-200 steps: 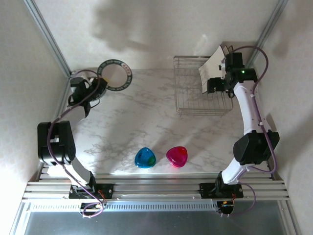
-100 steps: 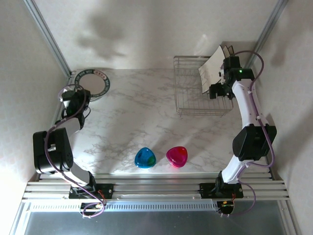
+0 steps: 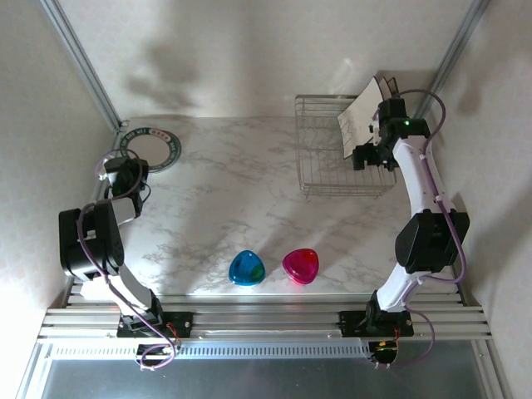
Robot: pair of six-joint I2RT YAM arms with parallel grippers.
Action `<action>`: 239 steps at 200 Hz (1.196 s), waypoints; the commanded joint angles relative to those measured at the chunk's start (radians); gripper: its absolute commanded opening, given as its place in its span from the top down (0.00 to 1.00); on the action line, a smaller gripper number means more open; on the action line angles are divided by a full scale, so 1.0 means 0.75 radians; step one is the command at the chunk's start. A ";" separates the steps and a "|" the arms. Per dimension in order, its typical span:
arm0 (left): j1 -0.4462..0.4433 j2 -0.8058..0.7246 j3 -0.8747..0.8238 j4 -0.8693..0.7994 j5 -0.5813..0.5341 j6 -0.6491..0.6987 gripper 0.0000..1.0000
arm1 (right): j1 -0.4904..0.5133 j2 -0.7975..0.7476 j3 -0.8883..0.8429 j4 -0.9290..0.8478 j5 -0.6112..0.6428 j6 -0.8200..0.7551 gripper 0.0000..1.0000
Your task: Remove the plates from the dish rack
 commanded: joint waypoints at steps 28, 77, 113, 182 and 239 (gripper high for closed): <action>0.025 0.095 0.108 0.131 -0.024 -0.019 1.00 | 0.002 0.019 -0.018 0.011 -0.028 -0.020 0.01; 0.029 0.182 0.204 0.072 -0.041 0.013 1.00 | 0.002 0.030 -0.019 0.017 -0.029 -0.015 0.01; 0.030 0.240 0.255 0.045 -0.039 0.024 1.00 | 0.007 0.040 -0.021 0.018 -0.030 -0.014 0.01; 0.032 0.329 0.321 0.013 -0.014 0.012 1.00 | 0.010 0.049 -0.015 0.020 -0.032 -0.016 0.01; 0.035 0.367 0.356 -0.010 -0.006 0.009 1.00 | 0.016 0.051 -0.005 0.018 -0.033 -0.020 0.01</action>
